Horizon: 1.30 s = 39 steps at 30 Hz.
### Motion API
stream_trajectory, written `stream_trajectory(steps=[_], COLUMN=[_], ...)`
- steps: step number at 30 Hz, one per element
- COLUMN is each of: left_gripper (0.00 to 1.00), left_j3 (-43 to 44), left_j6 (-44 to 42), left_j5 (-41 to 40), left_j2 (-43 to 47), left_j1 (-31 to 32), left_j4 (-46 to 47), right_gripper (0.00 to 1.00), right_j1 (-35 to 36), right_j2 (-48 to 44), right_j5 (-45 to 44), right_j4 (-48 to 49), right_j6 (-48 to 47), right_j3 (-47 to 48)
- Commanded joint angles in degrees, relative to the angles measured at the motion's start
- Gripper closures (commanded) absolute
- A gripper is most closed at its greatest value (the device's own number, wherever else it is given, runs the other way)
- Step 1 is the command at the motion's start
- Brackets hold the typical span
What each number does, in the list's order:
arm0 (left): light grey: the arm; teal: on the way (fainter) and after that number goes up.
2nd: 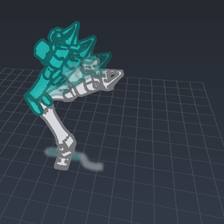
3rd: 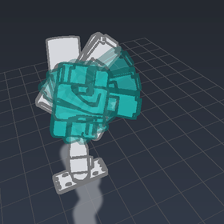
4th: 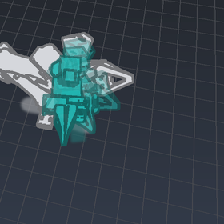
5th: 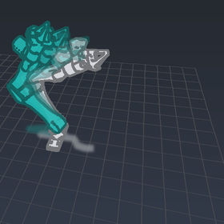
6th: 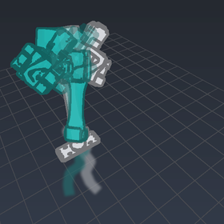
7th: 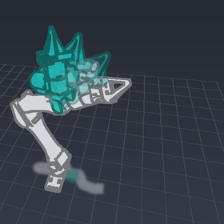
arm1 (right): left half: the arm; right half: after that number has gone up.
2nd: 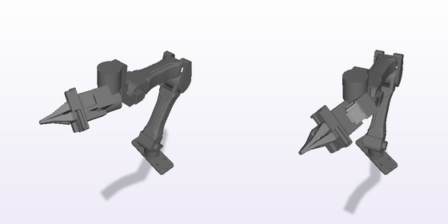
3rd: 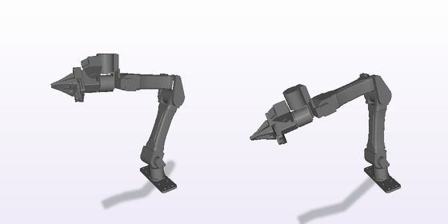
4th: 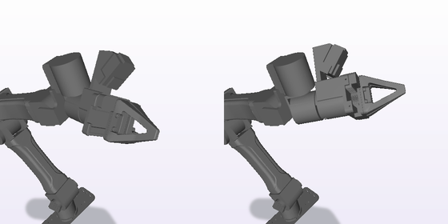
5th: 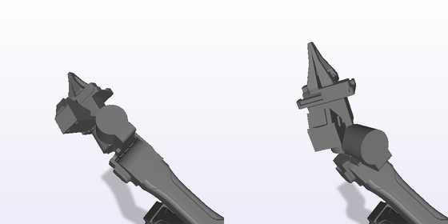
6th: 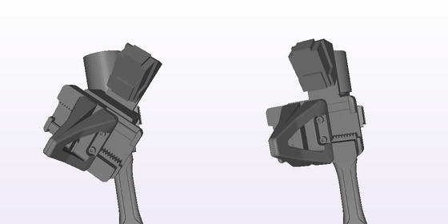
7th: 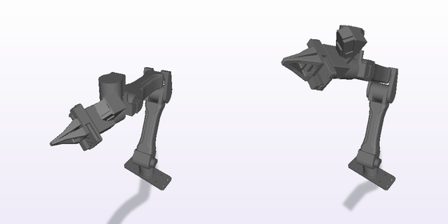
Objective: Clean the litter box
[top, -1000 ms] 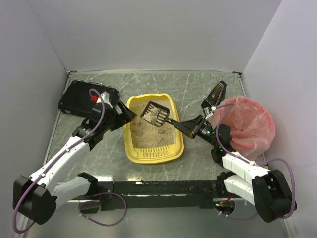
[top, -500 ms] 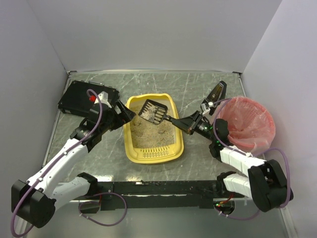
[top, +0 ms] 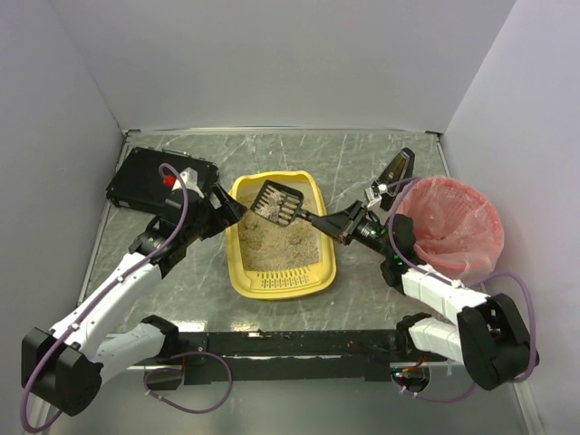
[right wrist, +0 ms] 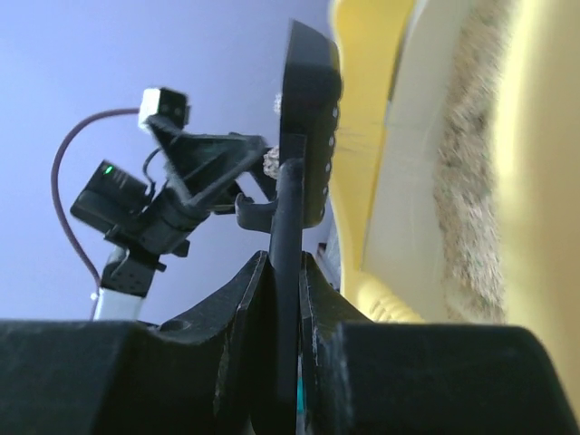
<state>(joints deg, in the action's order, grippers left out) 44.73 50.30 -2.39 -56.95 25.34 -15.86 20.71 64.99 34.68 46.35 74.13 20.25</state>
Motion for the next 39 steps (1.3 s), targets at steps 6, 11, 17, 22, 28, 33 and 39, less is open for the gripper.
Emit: stream_trajectory(steps=[6, 11, 17, 22, 28, 33, 39], left_gripper=[0.03, 0.03, 0.03, 0.03, 0.03, 0.03, 0.03], left_j3=[0.4, 0.0, 1.4, 1.1, 1.7, 2.5, 2.2], left_j6=[-0.5, 0.1, -0.6, -0.3, -0.2, -0.8, -1.2], left_j5=[2.0, -0.2, 0.0, 1.5, 0.0, -0.2, 0.5], left_j2=[0.3, 1.3, 0.8, 0.1, -0.4, -0.3, 0.7], left_j1=[-0.3, -0.3, -0.3, -0.3, -0.3, -0.3, -0.4], left_j4=[1.2, 0.0, -1.4, 1.0, 1.0, -1.1, -1.3], right_gripper=[1.00, 1.00, 1.00, 1.00, 1.00, 1.00, 1.00], right_j1=[-1.1, -1.2, -0.7, -0.1, 0.3, -1.5, 0.2], right_j2=[-7.7, -9.5, -8.3, -7.2, -8.8, -8.6, -8.9], right_j5=[-7.1, -6.2, -2.8, -8.7, -11.4, -2.7, -4.5], right_j4=[-6.9, -8.8, -10.4, -14.3, -9.6, -4.5, -8.8], right_j6=[-9.2, -6.4, -8.2, -13.9, -11.4, -2.3, -5.2], right_j3=[5.1, 0.2, 0.5, 7.3, 4.1, -0.6, 4.9])
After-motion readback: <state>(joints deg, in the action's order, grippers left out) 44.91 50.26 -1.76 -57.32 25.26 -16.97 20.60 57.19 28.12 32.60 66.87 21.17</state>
